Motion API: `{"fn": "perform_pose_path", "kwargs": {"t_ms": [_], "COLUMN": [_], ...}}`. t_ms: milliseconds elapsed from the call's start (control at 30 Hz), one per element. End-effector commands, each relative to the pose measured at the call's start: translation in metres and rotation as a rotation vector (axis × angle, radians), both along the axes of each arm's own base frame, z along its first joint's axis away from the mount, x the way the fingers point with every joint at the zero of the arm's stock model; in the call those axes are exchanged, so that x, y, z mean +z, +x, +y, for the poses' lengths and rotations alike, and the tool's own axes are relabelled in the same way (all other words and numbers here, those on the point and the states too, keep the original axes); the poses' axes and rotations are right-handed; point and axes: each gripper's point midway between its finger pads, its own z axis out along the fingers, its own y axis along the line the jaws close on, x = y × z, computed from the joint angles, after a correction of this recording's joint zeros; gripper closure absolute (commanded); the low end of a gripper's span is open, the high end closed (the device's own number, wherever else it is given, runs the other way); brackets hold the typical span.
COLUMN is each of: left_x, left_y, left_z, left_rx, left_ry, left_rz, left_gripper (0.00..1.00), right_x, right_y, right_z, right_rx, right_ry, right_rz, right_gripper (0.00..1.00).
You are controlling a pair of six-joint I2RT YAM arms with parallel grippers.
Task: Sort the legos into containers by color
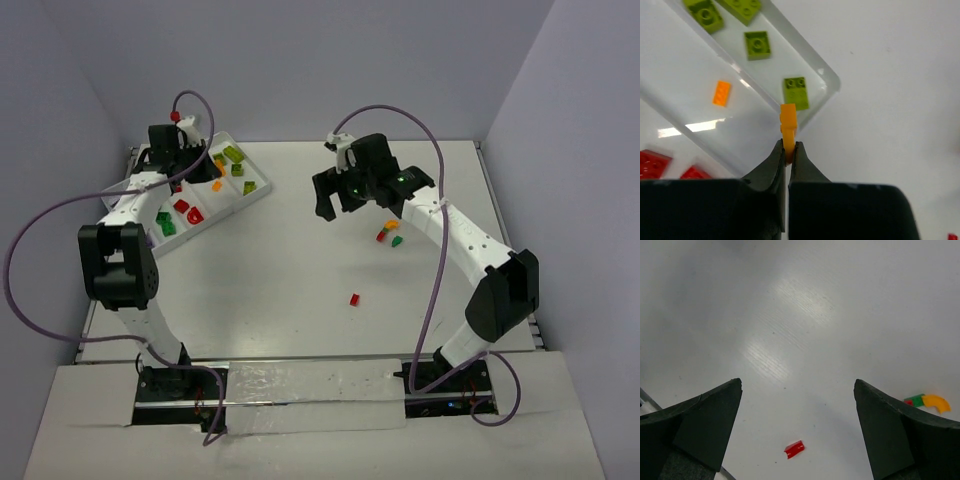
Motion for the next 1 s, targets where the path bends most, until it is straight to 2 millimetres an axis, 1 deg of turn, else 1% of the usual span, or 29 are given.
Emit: {"fn": "perform_pose_path", "kwargs": {"t_ms": [0,67,100,200,400,433,567,667,700,733,767,800,833,867,933,967], "left_x": [-0.014,-0.021,-0.025,-0.032,-0.05,-0.052,-0.054,-0.041,-0.033,-0.02,-0.012,0.003,0.014,0.023,0.043,0.049], "left_y": [0.027,0.032,0.035,0.04,0.039,0.039,0.039,0.038,0.038,0.035,0.033,0.027,0.023,0.018,0.002,-0.003], "left_z": [0.026,0.035,0.043,0.048,0.05,0.051,0.05,0.043,0.04,0.035,0.035,0.027,0.025,0.021,0.012,0.011], "left_rx": [0.081,0.098,0.111,0.118,0.121,0.12,0.107,0.068,0.052,0.031,0.03,-0.004,-0.015,-0.031,-0.067,-0.071], "left_ry": [0.111,0.117,0.115,0.111,0.117,0.113,0.102,0.076,0.062,0.044,0.043,0.016,0.008,-0.005,-0.035,-0.038], "left_rz": [0.008,0.023,0.029,0.036,0.087,0.096,0.106,0.096,0.081,0.065,0.051,0.025,0.007,-0.005,-0.03,-0.039], "left_gripper": [0.97,0.95,0.95,0.9,0.69,0.65,0.54,0.52,0.52,0.52,0.52,0.52,0.52,0.52,0.52,0.52], "right_x": [0.006,0.003,0.001,-0.005,-0.032,-0.039,-0.059,-0.073,-0.075,-0.082,-0.083,-0.09,-0.092,-0.098,-0.11,-0.112], "right_y": [-0.002,-0.001,0.0,-0.003,-0.015,-0.021,-0.037,-0.058,-0.063,-0.075,-0.077,-0.092,-0.096,-0.106,-0.129,-0.132], "right_z": [-0.015,-0.022,-0.026,-0.032,-0.043,-0.046,-0.053,-0.058,-0.06,-0.062,-0.062,-0.065,-0.065,-0.066,-0.066,-0.067], "right_rx": [0.027,0.019,0.015,0.021,0.07,0.084,0.124,0.201,0.218,0.26,0.265,0.31,0.324,0.355,0.42,0.429], "right_ry": [0.002,-0.009,-0.016,-0.037,-0.124,-0.142,-0.18,-0.208,-0.222,-0.243,-0.242,-0.272,-0.281,-0.297,-0.333,-0.343], "right_rz": [-0.019,-0.008,-0.005,0.005,0.058,0.079,0.129,0.181,0.189,0.218,0.221,0.244,0.251,0.269,0.309,0.314], "right_gripper": [0.0,0.0,0.0,0.0,0.0,0.0,0.01,0.05,0.06,0.09,0.11,0.13,0.14,0.15,0.18,0.19]}}
